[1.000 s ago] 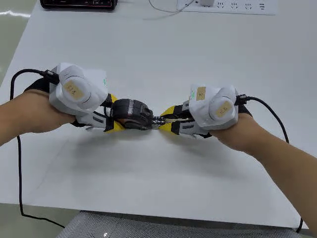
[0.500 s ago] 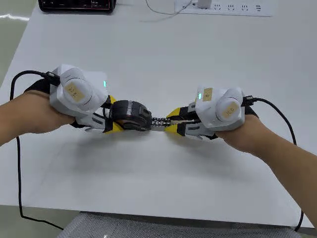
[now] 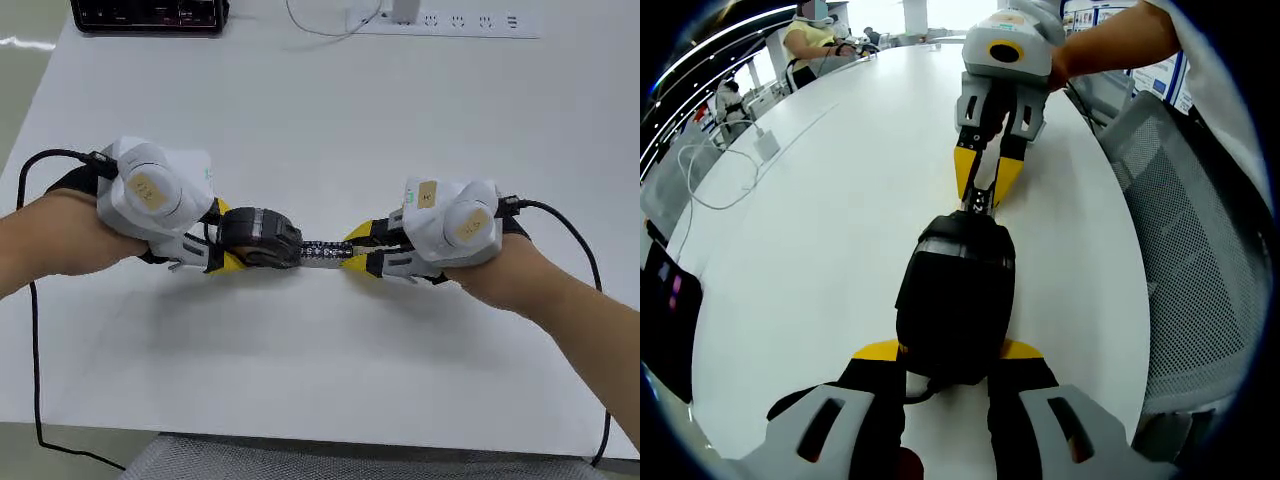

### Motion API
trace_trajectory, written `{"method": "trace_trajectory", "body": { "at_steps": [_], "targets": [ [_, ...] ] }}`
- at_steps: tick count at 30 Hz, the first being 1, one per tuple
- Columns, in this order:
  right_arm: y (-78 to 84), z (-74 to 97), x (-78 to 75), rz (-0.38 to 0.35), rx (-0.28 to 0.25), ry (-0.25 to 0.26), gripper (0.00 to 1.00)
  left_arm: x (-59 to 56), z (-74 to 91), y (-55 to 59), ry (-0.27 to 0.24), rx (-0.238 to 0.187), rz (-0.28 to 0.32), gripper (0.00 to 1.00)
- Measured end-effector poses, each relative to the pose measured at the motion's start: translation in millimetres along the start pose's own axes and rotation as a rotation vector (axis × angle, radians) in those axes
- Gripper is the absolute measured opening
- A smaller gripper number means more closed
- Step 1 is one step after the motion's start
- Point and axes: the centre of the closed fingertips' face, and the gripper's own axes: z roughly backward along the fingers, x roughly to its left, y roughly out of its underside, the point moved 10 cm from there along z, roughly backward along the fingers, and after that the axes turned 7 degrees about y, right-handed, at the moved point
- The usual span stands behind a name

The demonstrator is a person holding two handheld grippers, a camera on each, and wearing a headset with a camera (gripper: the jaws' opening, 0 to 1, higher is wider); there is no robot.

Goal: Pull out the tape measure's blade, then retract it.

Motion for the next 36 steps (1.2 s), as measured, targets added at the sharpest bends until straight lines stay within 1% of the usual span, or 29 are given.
{"method": "trace_trajectory", "body": {
  "at_steps": [18, 36],
  "targets": [
    [8.9, 13.1, -2.9, 0.003, 0.028, 0.024, 0.08, 0.9, -0.4, -0.5, 0.006, 0.009, -0.002, 0.27],
    [14.8, 22.7, -3.7, -0.004, 0.042, 0.036, 0.08, 0.7, 0.1, -0.9, 0.008, 0.012, -0.002, 0.27]
  ]
}}
